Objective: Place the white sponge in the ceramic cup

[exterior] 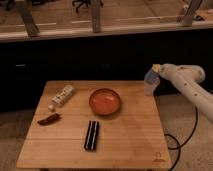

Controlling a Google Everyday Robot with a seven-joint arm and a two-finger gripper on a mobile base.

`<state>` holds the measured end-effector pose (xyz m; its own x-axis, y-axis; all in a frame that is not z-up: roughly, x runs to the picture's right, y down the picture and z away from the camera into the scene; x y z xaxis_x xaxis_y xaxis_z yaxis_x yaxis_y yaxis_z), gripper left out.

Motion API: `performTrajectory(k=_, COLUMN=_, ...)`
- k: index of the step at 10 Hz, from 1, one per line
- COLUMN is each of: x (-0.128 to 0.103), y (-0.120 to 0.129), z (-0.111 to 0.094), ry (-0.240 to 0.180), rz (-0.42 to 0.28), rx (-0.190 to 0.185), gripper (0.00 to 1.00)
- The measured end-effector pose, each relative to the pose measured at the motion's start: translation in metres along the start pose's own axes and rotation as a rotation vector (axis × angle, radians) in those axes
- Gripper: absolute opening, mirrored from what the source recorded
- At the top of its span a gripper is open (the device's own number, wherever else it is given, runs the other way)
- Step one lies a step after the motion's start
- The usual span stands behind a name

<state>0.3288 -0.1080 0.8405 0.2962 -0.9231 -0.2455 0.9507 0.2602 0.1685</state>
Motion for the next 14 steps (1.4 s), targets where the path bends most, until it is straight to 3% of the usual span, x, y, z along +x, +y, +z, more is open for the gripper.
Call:
performTrajectory(k=9, x=0.0001, y=-0.0015, z=-0.0008, ry=0.003, rz=-0.003, rx=-0.002, gripper=0.8)
performTrajectory(k=14, x=0.0018, y=0.0023, z=0.0015, ry=-0.04, rz=0.067, rx=0.032, gripper=0.8)
